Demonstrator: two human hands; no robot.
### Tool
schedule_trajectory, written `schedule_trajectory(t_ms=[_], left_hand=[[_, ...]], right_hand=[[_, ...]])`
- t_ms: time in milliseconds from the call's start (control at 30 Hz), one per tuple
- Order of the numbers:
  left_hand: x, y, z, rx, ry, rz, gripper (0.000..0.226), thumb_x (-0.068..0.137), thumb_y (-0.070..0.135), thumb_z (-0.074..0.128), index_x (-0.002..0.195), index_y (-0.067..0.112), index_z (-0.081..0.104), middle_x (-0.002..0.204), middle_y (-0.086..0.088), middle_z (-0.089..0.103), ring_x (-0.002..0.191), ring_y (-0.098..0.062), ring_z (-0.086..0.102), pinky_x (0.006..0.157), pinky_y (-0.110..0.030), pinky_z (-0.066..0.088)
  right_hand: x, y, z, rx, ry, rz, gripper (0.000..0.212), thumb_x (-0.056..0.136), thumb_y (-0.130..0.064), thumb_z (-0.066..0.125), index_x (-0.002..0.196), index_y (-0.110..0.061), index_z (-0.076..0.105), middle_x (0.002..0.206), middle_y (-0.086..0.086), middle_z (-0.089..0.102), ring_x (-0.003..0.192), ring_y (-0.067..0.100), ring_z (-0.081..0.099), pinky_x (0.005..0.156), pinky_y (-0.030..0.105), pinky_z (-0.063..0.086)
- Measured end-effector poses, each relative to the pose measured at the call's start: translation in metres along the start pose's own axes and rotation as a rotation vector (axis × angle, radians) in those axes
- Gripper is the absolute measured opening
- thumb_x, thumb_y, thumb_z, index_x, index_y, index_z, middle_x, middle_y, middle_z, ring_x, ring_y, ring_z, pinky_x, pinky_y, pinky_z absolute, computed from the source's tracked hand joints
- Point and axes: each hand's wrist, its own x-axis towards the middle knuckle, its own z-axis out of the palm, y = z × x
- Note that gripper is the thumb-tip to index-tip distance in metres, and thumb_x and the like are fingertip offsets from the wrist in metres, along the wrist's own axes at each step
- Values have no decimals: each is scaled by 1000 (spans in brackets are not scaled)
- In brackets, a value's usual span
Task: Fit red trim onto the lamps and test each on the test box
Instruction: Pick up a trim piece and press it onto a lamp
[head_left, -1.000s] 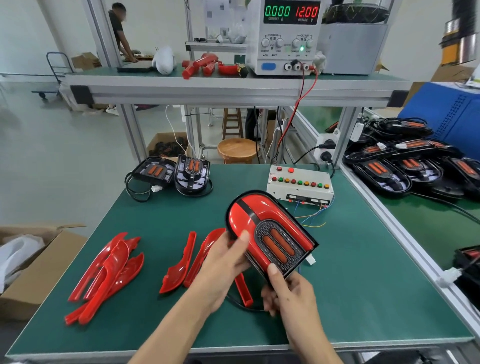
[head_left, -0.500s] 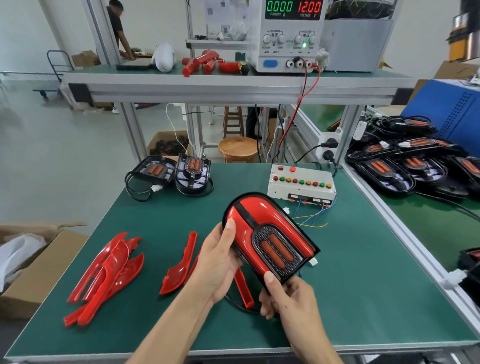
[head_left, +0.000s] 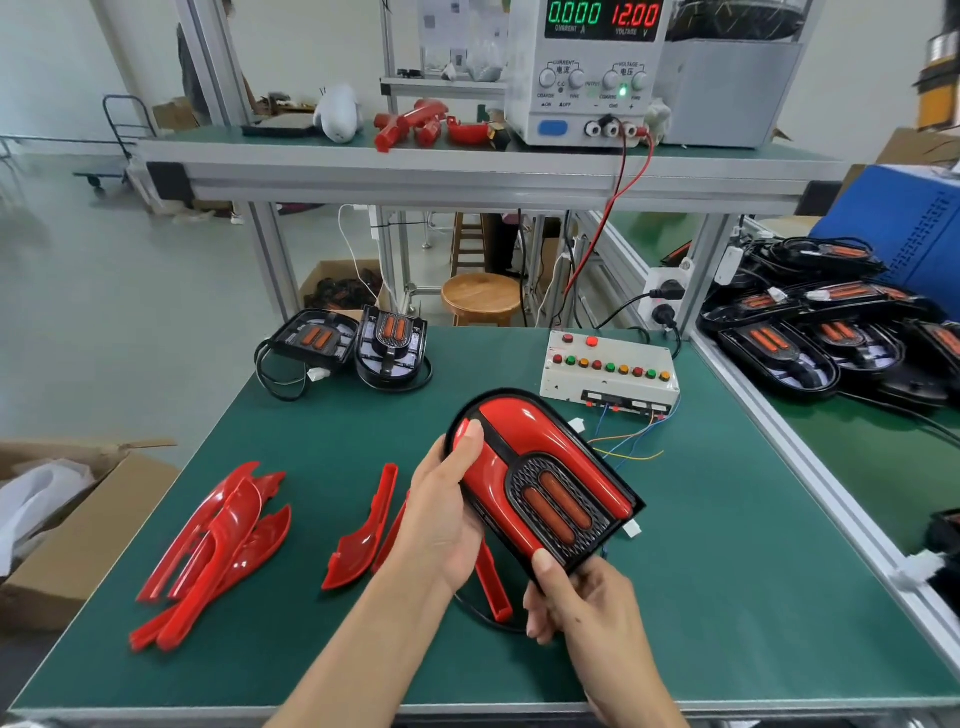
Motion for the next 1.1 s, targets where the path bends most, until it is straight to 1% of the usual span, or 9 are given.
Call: schedule_trajectory(t_ms=[100, 200, 333, 467, 567, 667, 833, 967, 1100], left_hand=[[1, 1, -3, -11, -16, -28, 58, 81, 37, 70, 129, 5, 66, 125, -20, 70, 123, -41, 62, 109, -60, 46], [1, 3, -7, 21, -51, -50, 58, 86, 39, 67, 132, 5, 64, 128, -20, 69, 126, -41, 61, 110, -61, 44], [1, 7, -9, 86, -112, -38, 69, 80, 47, 71, 134, 5, 63, 129, -20, 68, 127, -41, 60, 110, -60, 45], [-3, 3, -3, 96, -190, -71, 67, 95, 59, 48, 140, 9, 59, 138, -15, 64, 132, -29, 59, 114, -51, 42], [-5, -1, -1, 81, -173, -40, 60, 100, 50, 46, 142, 9, 55, 138, -17, 64, 132, -32, 58, 115, -55, 40], [-5, -2, -2, 124, -160, -5, 58, 98, 48, 49, 137, 6, 57, 133, -20, 66, 128, -39, 59, 111, -60, 44], [-3, -2, -2, 157, -171, 13, 55, 98, 45, 52, 135, 4, 59, 131, -21, 67, 126, -38, 62, 110, -58, 45], [-3, -2, 0, 181, -169, 60, 50, 100, 41, 51, 132, 3, 60, 128, -20, 69, 123, -37, 64, 109, -58, 47], [-5, 1, -1, 147, -179, 50, 47, 102, 35, 52, 135, 3, 58, 131, -21, 67, 127, -38, 61, 110, -58, 46]], right_hand=[[-1, 1, -1, -11, -11, 0, 63, 79, -56, 73, 82, 7, 64, 63, 20, 68, 50, 25, 61, 50, 28, 48], [-2, 0, -1, -36, -32, -5, 59, 79, -59, 72, 74, 0, 68, 60, 20, 68, 50, 25, 62, 52, 27, 49], [-4, 0, -1, -70, -61, 1, 55, 81, -62, 70, 69, -8, 72, 59, 20, 68, 51, 25, 63, 55, 27, 50], [-3, -2, -1, -21, -22, 25, 54, 79, -60, 72, 70, -6, 71, 61, 24, 67, 51, 27, 62, 52, 28, 50], [-1, -3, -2, -1, -13, 41, 56, 77, -60, 73, 69, -5, 70, 62, 25, 67, 50, 28, 62, 51, 28, 49], [-2, -5, -4, -27, -60, 55, 60, 78, -64, 72, 70, -5, 72, 61, 22, 68, 50, 28, 63, 52, 28, 50], [-1, -7, -4, -13, -57, 64, 66, 76, -62, 72, 77, 4, 70, 62, 21, 69, 50, 27, 63, 51, 28, 50], [-1, -9, -4, 10, -65, 82, 59, 78, -59, 73, 71, 0, 72, 64, 25, 68, 52, 29, 63, 53, 30, 51], [0, -7, -4, 14, -58, 84, 58, 78, -58, 73, 75, 0, 72, 67, 25, 70, 55, 30, 65, 54, 29, 52]])
